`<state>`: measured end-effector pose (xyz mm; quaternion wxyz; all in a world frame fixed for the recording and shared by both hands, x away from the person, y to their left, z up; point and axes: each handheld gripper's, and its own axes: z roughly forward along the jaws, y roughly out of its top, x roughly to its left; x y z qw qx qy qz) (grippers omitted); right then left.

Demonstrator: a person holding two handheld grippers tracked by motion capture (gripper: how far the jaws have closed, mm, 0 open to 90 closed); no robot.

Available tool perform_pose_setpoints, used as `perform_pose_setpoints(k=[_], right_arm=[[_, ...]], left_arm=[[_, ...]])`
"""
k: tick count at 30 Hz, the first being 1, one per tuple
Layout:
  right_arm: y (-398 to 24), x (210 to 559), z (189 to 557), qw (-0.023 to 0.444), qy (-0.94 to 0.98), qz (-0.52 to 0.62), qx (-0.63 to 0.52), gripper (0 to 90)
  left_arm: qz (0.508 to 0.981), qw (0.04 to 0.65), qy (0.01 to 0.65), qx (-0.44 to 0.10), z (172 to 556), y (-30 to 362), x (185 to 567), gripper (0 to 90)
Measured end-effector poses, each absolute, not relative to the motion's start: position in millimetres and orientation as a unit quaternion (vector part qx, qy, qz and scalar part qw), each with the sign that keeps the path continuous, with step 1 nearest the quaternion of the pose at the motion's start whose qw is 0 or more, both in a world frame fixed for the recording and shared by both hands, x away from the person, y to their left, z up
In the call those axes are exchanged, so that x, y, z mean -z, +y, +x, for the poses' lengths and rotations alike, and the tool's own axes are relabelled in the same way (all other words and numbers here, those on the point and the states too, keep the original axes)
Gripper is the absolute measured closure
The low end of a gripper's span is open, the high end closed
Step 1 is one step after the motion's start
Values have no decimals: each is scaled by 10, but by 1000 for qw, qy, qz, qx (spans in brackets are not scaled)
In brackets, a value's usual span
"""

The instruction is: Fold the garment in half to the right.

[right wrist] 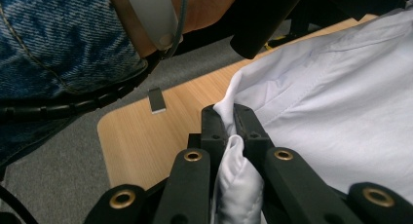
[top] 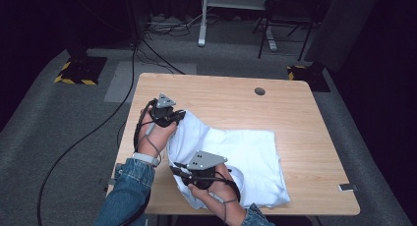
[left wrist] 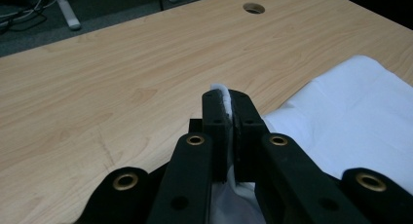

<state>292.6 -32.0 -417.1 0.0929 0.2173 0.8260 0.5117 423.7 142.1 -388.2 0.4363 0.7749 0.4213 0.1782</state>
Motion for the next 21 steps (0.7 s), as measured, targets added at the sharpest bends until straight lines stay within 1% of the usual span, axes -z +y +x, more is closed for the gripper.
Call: perform_pose_setpoints(k=[10, 16, 21], right_arm=[[-221, 3950, 2933, 103, 810, 204, -541, 845], [-257, 3785, 2929, 112, 797, 198, -559, 845], [-392, 3686, 2930, 120, 787, 200, -571, 844]], left_arm=[[773, 442, 411, -197, 4223, 1488, 3596, 865], [766, 459, 399, -206, 4206, 1424, 3400, 864], [764, 472, 389, -205, 4232, 1262, 3339, 864]])
